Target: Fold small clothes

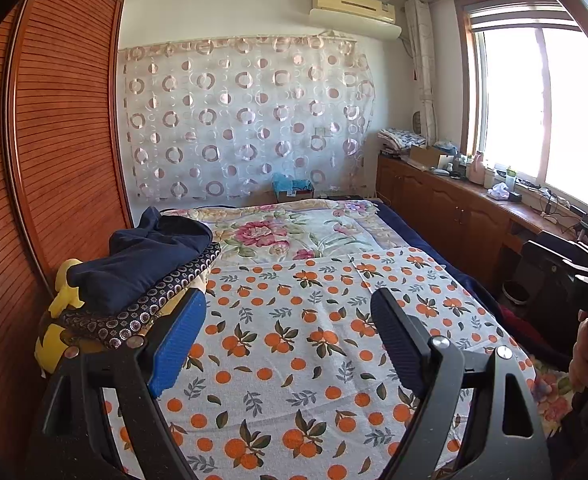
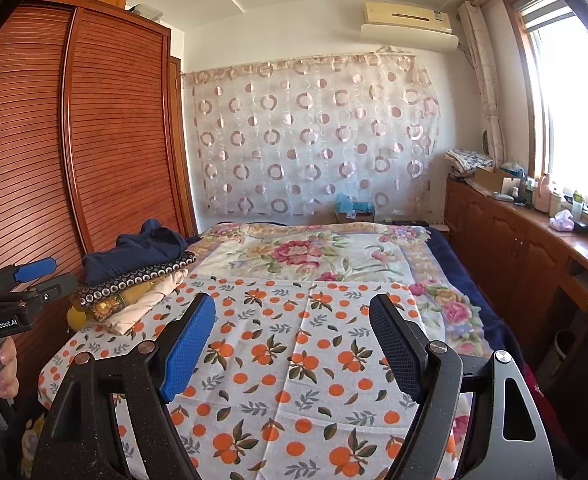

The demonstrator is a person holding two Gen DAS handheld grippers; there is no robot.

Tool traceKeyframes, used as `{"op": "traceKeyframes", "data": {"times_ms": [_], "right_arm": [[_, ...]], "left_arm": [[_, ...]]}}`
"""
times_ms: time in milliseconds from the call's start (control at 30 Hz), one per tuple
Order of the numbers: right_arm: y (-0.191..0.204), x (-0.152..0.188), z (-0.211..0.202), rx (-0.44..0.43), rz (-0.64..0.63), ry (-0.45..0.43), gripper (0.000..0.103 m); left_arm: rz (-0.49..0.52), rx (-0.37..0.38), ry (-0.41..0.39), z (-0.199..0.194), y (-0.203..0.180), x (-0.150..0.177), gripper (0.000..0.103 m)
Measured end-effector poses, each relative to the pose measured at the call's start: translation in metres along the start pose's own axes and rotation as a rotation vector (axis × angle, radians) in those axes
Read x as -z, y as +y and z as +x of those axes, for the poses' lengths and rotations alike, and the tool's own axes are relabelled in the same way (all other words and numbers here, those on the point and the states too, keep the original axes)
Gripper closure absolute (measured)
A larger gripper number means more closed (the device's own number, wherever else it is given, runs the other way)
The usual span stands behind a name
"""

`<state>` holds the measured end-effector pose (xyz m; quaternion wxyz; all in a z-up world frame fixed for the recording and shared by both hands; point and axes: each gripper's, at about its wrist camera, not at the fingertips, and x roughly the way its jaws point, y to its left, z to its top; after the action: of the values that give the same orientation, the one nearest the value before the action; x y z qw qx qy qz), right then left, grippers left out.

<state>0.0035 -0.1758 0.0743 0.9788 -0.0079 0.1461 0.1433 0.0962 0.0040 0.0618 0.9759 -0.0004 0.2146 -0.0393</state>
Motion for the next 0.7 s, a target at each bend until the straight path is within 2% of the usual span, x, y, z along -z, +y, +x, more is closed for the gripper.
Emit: {"op": "traceKeyframes", "data": {"times_ms": [700], "right_arm": [[-0.012,0.000,0.006,-0.007,-0.011,-0.007,0.022]], "left_arm": [[0.002,-0.001,0.001,0.001,0.001,0.001,0.018]]}}
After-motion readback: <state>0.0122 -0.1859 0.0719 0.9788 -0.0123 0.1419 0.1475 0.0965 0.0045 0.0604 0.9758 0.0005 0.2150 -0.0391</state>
